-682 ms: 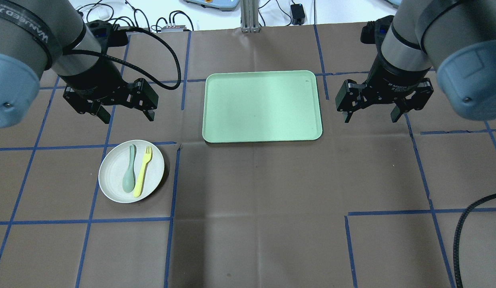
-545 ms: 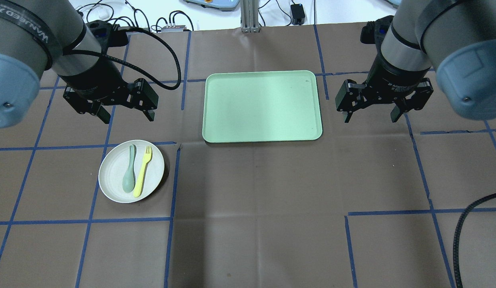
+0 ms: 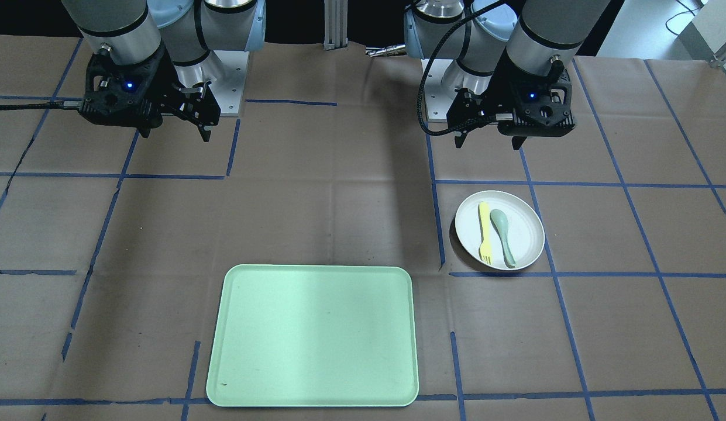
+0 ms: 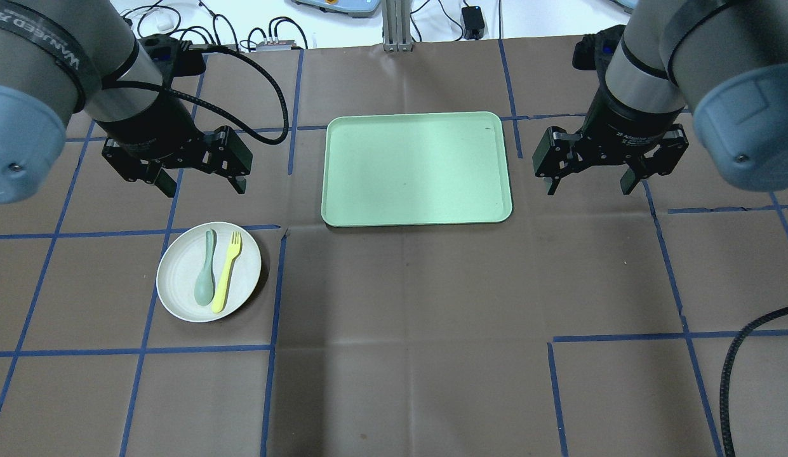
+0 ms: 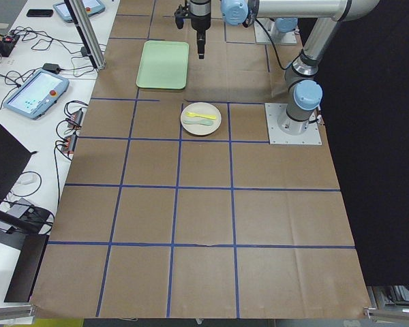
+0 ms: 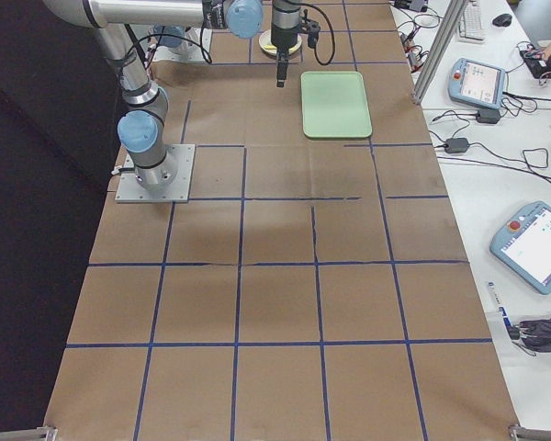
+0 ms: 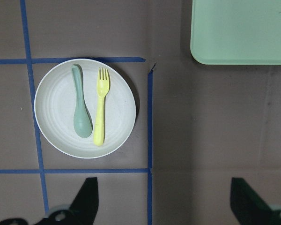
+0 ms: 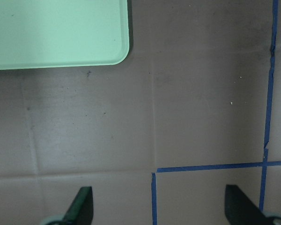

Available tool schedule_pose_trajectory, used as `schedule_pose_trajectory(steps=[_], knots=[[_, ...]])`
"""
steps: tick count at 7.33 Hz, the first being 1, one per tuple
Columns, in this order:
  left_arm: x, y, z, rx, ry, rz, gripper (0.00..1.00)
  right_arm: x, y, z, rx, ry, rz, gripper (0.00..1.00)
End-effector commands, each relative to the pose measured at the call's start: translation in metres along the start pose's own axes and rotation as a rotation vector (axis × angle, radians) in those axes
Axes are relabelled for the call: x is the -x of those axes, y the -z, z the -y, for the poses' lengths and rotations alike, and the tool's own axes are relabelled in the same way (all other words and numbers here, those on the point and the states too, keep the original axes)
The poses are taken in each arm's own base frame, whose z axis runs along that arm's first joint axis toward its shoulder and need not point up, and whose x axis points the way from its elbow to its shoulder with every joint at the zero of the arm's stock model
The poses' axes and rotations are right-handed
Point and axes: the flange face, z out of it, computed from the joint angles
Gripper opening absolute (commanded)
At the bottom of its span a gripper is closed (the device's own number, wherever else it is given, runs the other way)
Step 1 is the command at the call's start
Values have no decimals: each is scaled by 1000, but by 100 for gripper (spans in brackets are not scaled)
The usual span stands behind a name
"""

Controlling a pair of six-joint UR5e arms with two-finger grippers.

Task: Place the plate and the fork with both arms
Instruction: 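Move the left gripper down toward the rim of the white plate, then lower the left gripper onto the plate rim and close on it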

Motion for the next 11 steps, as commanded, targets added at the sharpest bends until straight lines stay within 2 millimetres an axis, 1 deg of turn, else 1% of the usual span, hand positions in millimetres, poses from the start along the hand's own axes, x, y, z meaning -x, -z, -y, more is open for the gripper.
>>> schedule_pose_trajectory(steps=[1, 2, 3, 5, 6, 7, 8, 9, 10, 11], knots=[[1, -1, 0, 0, -6, 0, 100, 0, 0, 1, 1, 0, 1, 100], [1, -2, 1, -1, -26, -5, 100, 0, 0, 0, 1, 0, -1, 100], [3, -9, 0, 6, -67, -5, 100, 0, 0, 0, 1, 0, 1, 100], [21, -12, 4, 8, -47, -13, 99, 0, 0, -1, 1, 0, 1, 100], [41, -13, 8, 10, -59, -23, 99, 0, 0, 1, 1, 0, 1, 100], [68, -24, 9, 31, -86, -30, 99, 0, 0, 0, -1, 0, -1, 100], [102, -44, 5, 63, -64, -46, 94, 0, 0, -1, -1, 0, 1, 100], [130, -55, 3, 65, -36, -69, 92, 0, -1, 0, 2, 0, -1, 100], [153, -71, -1, 82, -13, -114, 92, 0, 0, -1, 1, 0, 1, 100], [180, -90, 0, 50, 12, -144, 92, 0, 0, 0, 1, 0, 1, 100]])
